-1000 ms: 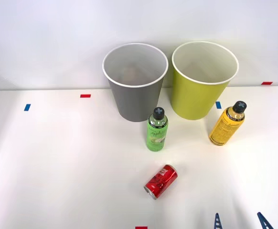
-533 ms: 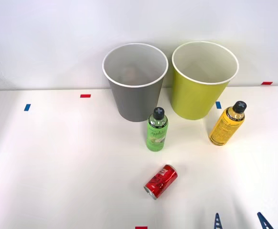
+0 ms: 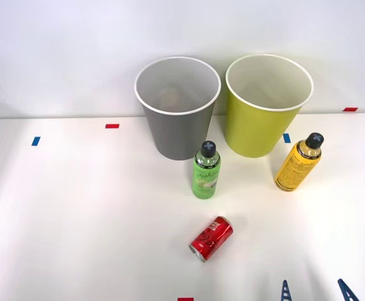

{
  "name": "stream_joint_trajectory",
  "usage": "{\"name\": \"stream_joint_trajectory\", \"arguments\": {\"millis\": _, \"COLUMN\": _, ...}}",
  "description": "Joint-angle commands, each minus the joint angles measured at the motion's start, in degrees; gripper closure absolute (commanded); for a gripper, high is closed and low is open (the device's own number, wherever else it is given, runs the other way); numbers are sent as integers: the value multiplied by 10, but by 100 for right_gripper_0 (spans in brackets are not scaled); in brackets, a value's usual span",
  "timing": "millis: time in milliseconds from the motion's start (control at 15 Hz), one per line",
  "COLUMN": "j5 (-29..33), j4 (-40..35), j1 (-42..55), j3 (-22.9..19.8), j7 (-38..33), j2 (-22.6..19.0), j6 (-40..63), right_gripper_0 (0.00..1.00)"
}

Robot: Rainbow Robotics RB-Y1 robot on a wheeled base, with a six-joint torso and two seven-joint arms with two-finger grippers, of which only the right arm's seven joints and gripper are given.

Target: Put cans in the gray bin, plastic bottles in the light green bin

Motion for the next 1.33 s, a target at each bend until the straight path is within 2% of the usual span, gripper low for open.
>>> {"name": "stream_joint_trajectory", "arguments": {"millis": 67, "j5": 0, "j4": 0, "j1": 0, "j3": 0, "j7": 0, "j2": 0, "j6": 0, "right_gripper_0": 10}}
{"name": "stream_joint_trajectory", "arguments": {"millis": 533, "j5": 0, "j4": 0, "j1": 0, "j3": 0, "j7": 0, "j2": 0, "j6": 0, "right_gripper_0": 10}}
{"name": "stream_joint_trajectory", "arguments": {"millis": 667, "j5": -4, "j4": 24, "j1": -2, "j3": 1, "j7": 2, "j2": 1, "j6": -10, "right_gripper_0": 10}}
{"name": "stream_joint_trajectory", "arguments": {"millis": 867, "j5": -10, "j4": 6, "j1": 11, "j3": -1, "j7": 6, "j2": 2, "j6": -32, "right_gripper_0": 10}}
{"name": "stream_joint_trajectory", "arguments": {"millis": 1200, "j5": -32, "j4": 0, "j1": -50, "j3": -23, "j7": 4, "j2": 6, "j6": -2, "right_gripper_0": 10}}
{"name": "stream_joint_trajectory", "arguments": {"millis": 1267, "j5": -53, "j4": 0, "j1": -65, "j3": -19, "j7": 6, "j2": 5, "j6": 12, "right_gripper_0": 0}}
{"name": "stream_joint_trajectory", "arguments": {"millis": 1333, "j5": -69, "j4": 0, "j1": -74, "j3": -14, "j7": 8, "j2": 4, "j6": 22, "right_gripper_0": 0}}
